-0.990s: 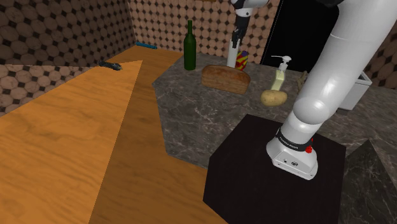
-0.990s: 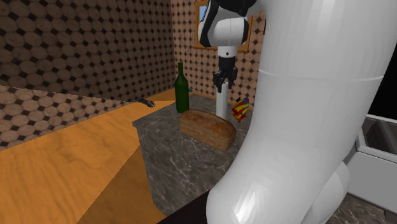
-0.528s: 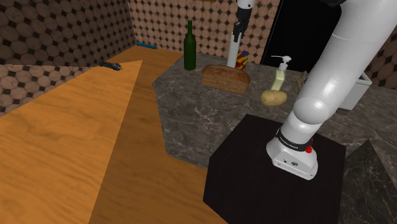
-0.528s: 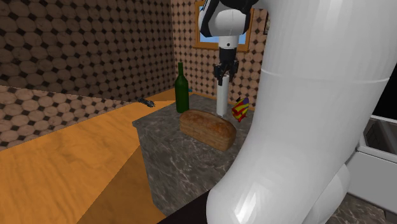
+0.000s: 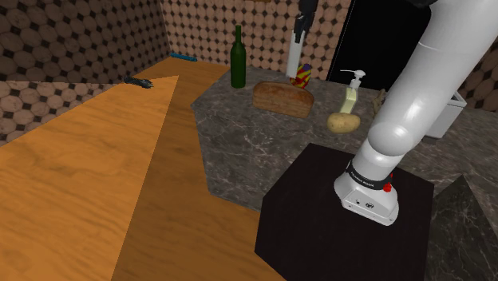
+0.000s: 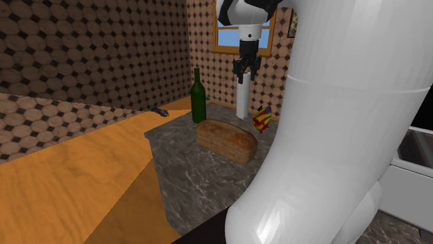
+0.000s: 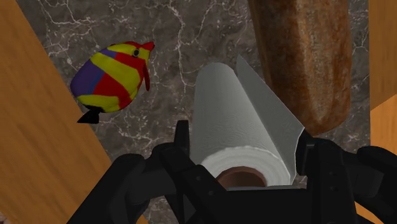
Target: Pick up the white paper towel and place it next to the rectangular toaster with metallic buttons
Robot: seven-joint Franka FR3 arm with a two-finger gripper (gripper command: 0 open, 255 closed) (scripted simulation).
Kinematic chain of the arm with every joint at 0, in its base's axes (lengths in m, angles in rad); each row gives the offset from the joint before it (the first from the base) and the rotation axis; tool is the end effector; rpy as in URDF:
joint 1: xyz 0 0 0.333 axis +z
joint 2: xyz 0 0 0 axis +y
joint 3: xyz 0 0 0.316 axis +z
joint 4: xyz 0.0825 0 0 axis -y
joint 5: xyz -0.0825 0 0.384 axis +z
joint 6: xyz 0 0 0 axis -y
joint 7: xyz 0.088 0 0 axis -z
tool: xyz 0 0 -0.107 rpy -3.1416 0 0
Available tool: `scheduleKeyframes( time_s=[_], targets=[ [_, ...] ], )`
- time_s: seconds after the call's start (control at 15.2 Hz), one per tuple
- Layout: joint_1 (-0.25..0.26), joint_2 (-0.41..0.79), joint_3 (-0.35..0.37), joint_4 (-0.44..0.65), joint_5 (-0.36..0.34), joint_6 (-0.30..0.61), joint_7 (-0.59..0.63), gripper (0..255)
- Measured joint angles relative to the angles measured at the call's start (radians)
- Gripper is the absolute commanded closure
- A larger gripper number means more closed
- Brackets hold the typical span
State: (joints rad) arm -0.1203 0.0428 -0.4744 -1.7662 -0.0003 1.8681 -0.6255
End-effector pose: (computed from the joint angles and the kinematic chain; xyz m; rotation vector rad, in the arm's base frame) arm 0.4842 -0.3225 0.5358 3.0877 0.0492 0.0633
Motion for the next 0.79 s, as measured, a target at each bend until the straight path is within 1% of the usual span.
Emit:
scheduleKeyframes(
  time_s=[0.79],
  targets=[
    [-0.006,0.016,-0.005,0.180,0.008,-0.165,-0.011,255]
  ],
)
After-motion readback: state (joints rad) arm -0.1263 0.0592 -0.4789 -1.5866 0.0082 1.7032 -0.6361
